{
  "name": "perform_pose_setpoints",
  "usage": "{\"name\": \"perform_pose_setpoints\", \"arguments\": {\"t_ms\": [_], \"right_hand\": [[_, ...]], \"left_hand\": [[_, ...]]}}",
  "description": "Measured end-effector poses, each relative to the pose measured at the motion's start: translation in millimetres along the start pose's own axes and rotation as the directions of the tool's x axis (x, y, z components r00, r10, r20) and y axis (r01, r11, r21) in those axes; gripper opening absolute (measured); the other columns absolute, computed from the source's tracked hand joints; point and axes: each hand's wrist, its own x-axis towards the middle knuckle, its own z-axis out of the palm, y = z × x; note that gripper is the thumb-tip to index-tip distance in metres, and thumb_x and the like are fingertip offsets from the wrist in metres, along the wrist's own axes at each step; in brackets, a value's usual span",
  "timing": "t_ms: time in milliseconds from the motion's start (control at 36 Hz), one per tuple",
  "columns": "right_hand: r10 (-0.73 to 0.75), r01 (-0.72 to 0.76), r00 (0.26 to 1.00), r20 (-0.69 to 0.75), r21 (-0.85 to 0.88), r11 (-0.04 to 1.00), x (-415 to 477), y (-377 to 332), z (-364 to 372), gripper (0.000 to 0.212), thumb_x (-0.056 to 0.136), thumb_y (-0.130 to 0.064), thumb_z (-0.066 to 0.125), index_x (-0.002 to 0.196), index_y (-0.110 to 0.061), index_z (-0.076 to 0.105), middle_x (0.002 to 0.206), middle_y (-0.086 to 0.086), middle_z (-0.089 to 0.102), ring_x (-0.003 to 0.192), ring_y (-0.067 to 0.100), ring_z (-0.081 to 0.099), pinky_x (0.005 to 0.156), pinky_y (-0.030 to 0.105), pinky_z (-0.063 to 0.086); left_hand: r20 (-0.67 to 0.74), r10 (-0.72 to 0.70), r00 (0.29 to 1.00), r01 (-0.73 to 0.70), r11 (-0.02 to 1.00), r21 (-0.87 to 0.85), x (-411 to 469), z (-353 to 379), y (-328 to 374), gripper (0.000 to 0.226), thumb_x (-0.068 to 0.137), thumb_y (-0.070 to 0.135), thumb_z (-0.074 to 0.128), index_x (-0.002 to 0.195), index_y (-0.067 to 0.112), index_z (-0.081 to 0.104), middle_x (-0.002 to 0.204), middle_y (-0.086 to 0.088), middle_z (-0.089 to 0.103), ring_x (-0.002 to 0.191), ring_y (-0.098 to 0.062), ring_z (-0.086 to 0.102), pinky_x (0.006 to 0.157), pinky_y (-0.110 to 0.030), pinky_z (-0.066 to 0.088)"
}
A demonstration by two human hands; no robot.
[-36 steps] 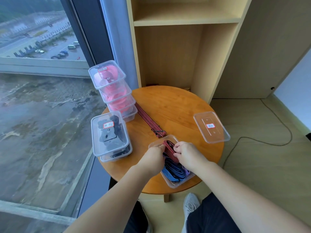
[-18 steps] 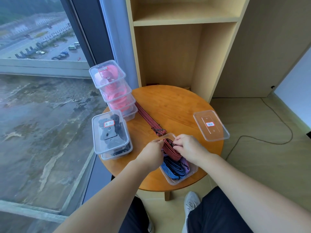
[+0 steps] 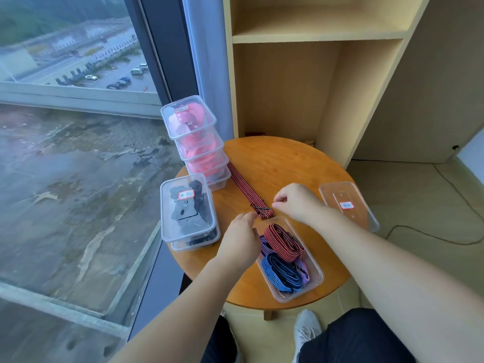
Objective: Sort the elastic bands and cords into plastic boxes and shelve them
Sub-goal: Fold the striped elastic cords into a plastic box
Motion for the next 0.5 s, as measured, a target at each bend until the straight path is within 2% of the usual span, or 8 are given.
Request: {"name": "perform_pose_setpoints", "arguments": {"t_ms": [167, 222, 278, 389, 500], "right_hand": [[0.068, -0.06, 0.993, 0.095, -0.085, 0.995, 40.4, 0.1, 16.4, 0.022, 0.091, -0.034, 0.067, 0.1, -0.014, 0.07, 0.101, 0.007, 0.07, 0.098, 0.027, 0.063, 0.083, 0.033, 0.051], [0.088, -0.077, 0.988, 0.129, -0.089, 0.993, 52.2, 1.5, 24.8, 0.038, 0.09, -0.036, 0.068, 0.119, -0.012, 0.066, 0.118, 0.008, 0.067, 0.109, 0.026, 0.062, 0.092, 0.035, 0.05], [0.119, -0.102, 0.979, 0.163, -0.111, 0.989, 61.3, 2.4, 32.9, 0.052, 0.087, -0.039, 0.07, 0.128, -0.01, 0.06, 0.126, 0.008, 0.064, 0.113, 0.027, 0.061, 0.096, 0.04, 0.05], [0.165, -0.128, 0.962, 0.219, -0.174, 0.976, 78.1, 4.6, 47.3, 0.063, 0.078, -0.044, 0.077, 0.126, -0.007, 0.058, 0.125, 0.011, 0.064, 0.113, 0.03, 0.06, 0.094, 0.042, 0.051], [0.18, -0.137, 0.959, 0.218, -0.199, 0.97, 89.3, 5.7, 52.8, 0.067, 0.075, -0.04, 0.081, 0.128, -0.008, 0.056, 0.126, 0.01, 0.063, 0.114, 0.03, 0.06, 0.093, 0.038, 0.052]], "left_hand": [[-0.08, -0.045, 0.996, 0.041, 0.998, -0.049, 9.9, 10.1, -5.9, 0.043, 0.097, 0.006, 0.043, 0.138, 0.015, 0.051, 0.137, -0.002, 0.053, 0.125, -0.017, 0.05, 0.098, -0.021, 0.039], [-0.093, -0.045, 0.995, 0.039, 0.998, -0.058, 13.6, 12.7, -7.8, 0.042, 0.096, 0.005, 0.043, 0.136, 0.014, 0.053, 0.135, -0.002, 0.054, 0.124, -0.016, 0.051, 0.096, -0.017, 0.037], [-0.1, -0.051, 0.994, 0.044, 0.997, -0.064, 16.7, 14.8, -9.9, 0.042, 0.095, 0.005, 0.044, 0.135, 0.014, 0.054, 0.134, -0.001, 0.055, 0.123, -0.015, 0.051, 0.092, -0.014, 0.033], [-0.103, -0.063, 0.993, 0.055, 0.995, -0.084, 22.6, 17.8, -12.7, 0.041, 0.094, 0.005, 0.045, 0.133, 0.016, 0.055, 0.132, 0.001, 0.055, 0.122, -0.014, 0.051, 0.092, -0.014, 0.033], [-0.106, -0.076, 0.992, 0.066, 0.993, -0.098, 28.2, 19.6, -13.9, 0.043, 0.093, 0.004, 0.045, 0.133, 0.015, 0.054, 0.131, 0.001, 0.055, 0.122, -0.013, 0.051, 0.093, -0.014, 0.033]]}}
